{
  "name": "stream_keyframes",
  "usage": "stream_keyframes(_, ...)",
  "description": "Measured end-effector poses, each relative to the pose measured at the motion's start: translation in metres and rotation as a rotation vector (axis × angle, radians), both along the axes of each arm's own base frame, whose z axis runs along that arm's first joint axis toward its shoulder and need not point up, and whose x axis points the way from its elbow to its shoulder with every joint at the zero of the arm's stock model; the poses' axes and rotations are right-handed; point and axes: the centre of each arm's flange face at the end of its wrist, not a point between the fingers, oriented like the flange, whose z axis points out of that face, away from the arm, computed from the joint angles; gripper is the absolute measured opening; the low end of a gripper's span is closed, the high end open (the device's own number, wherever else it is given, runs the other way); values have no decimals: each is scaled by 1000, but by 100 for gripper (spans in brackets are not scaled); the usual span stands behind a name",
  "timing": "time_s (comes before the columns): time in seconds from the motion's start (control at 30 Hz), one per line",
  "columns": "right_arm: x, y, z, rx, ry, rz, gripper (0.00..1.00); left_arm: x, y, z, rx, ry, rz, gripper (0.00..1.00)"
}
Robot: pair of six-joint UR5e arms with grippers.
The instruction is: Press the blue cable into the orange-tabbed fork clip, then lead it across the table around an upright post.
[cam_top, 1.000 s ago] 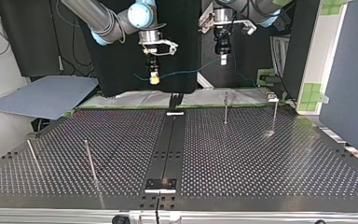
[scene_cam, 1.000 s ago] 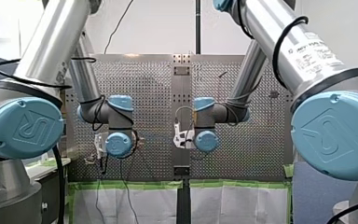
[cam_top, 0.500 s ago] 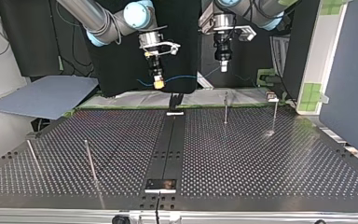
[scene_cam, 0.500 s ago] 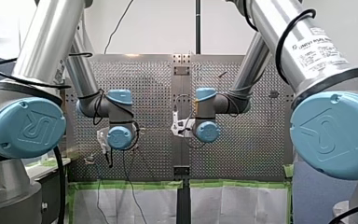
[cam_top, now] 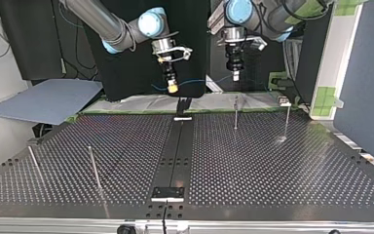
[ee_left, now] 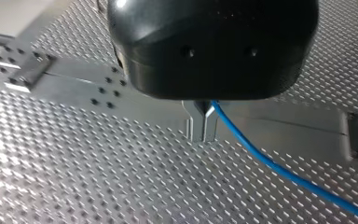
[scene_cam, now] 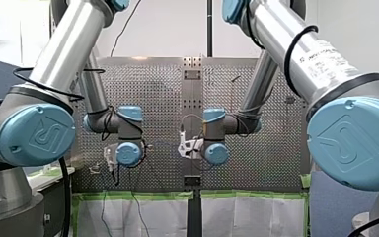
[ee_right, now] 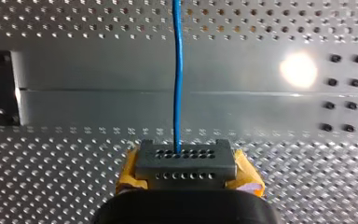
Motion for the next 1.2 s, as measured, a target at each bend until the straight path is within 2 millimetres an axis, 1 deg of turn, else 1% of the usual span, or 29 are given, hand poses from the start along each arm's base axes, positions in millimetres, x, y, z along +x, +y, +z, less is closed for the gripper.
stream_keyframes(0.27,15,-14,-29,28,23,9,0,10,24,-32,31,75,19,2)
stream_keyframes(0.4,21,-23,-44,40,34,6,0,12,33,-44,50,104,29,2)
stream_keyframes(0.57,26,-33,-66,70,68,3,0,22,45,-47,57,112,40,2)
stream_keyframes(0.87,23,-34,-112,126,115,-2,0,52,64,-45,42,101,42,2)
stream_keyframes(0.97,22,-39,-117,128,116,-8,0,63,71,-50,45,117,41,2)
stream_keyframes(1.07,21,-45,-117,126,114,-15,0,73,74,-58,59,141,37,2)
stream_keyframes(1.2,19,-52,-115,123,114,-23,0,87,74,-70,42,151,31,2)
